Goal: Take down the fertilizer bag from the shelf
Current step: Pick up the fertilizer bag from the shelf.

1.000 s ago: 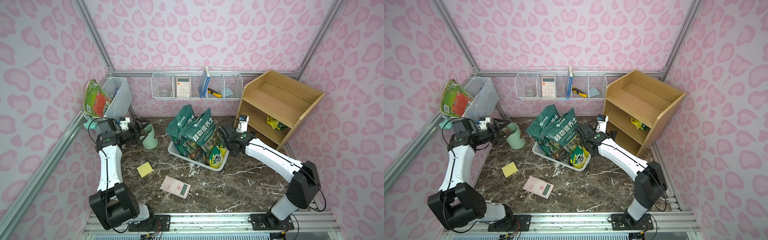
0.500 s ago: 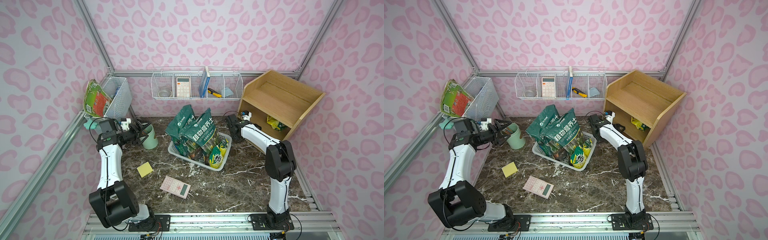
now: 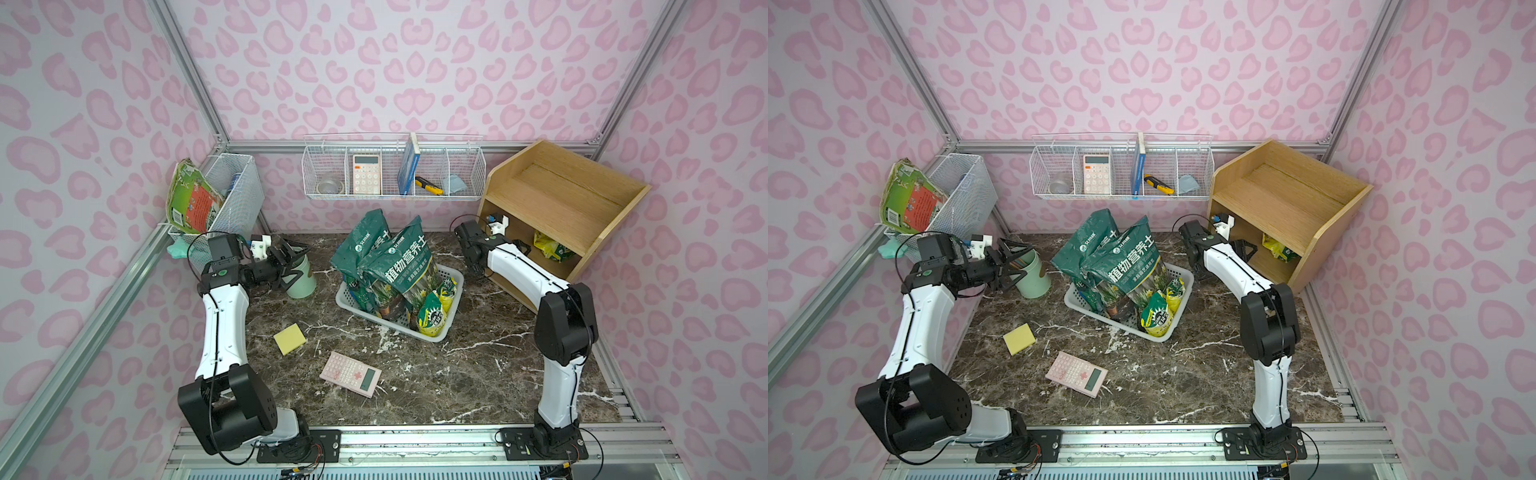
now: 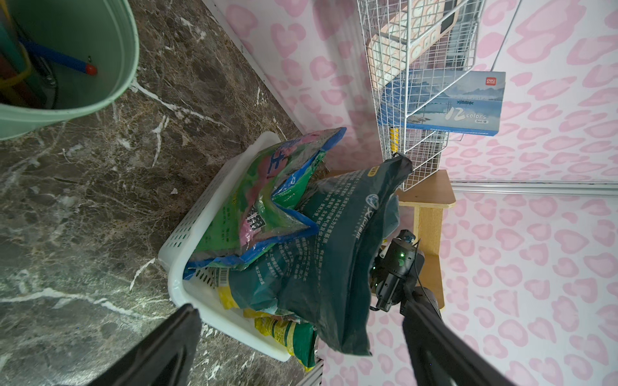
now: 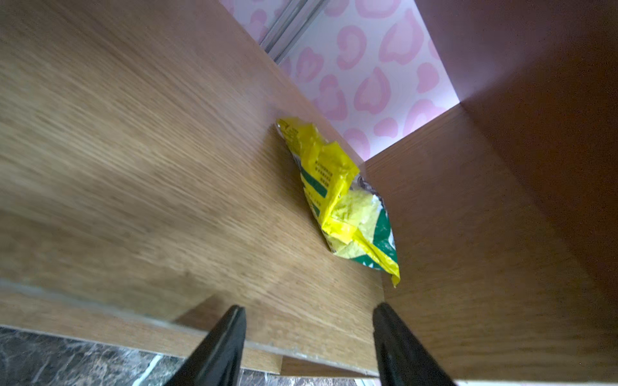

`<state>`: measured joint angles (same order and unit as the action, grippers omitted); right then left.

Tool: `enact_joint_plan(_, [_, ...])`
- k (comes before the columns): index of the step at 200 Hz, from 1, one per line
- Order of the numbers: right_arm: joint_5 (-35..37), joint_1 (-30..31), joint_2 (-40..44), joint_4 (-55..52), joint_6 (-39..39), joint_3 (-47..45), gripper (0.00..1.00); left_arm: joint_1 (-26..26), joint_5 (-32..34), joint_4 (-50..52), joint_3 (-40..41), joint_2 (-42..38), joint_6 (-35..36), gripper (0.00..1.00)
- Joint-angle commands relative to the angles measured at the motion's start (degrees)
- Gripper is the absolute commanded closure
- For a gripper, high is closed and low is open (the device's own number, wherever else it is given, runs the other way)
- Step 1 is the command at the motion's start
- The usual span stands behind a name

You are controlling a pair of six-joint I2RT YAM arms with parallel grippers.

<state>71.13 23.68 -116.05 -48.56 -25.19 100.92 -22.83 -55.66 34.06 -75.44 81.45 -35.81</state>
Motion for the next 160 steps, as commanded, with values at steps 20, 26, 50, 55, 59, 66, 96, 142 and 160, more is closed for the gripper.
enact_joint_plan(20, [1.75,-2.14,-3.04,-10.16,-1.66,4.25,0.38,0.17,0.32,0.83,-0.34,0.0,1.34,0.01])
enact_joint_plan(26, [1.7,-2.68,-3.21,-10.47,-1.02,4.43,0.38,0.32,0.33,0.94,-0.41,0.01,1.36,0.01])
enact_joint_plan(50, [-1.83,-4.79,-0.85,-6.81,2.63,3.32,0.38,0.3,0.55,1.07,-0.5,0.02,1.51,0.01])
enact_joint_plan(55, [-3.27,-5.26,0.09,-4.92,4.15,2.5,0.38,0.33,0.53,1.12,-0.54,0.02,1.53,0.01])
enact_joint_plan(59, [-3.98,-5.6,0.82,-3.28,5.42,1.76,0.38,0.33,0.51,1.24,-0.64,0.05,1.54,0.01])
enact_joint_plan(66, [-4.62,-6.12,1.8,-1.22,7.49,0.81,0.37,0.27,0.55,1.18,-0.63,0.0,1.54,0.01])
enact_joint_plan(96, [-10.04,-9.32,3.96,1.43,10.03,0.84,0.33,-0.09,0.47,1.22,-0.76,0.04,1.45,0.01])
enact_joint_plan(142, [-13.66,-11.27,2.55,4.79,13.38,2.2,0.31,-1.63,-0.47,-0.28,-0.14,0.11,0.06,0.01])
enact_joint_plan(160, [-12.31,-11.28,0.74,4.84,14.09,4.14,0.32,-2.04,-0.46,-1.13,0.16,-0.13,-0.52,0.01])
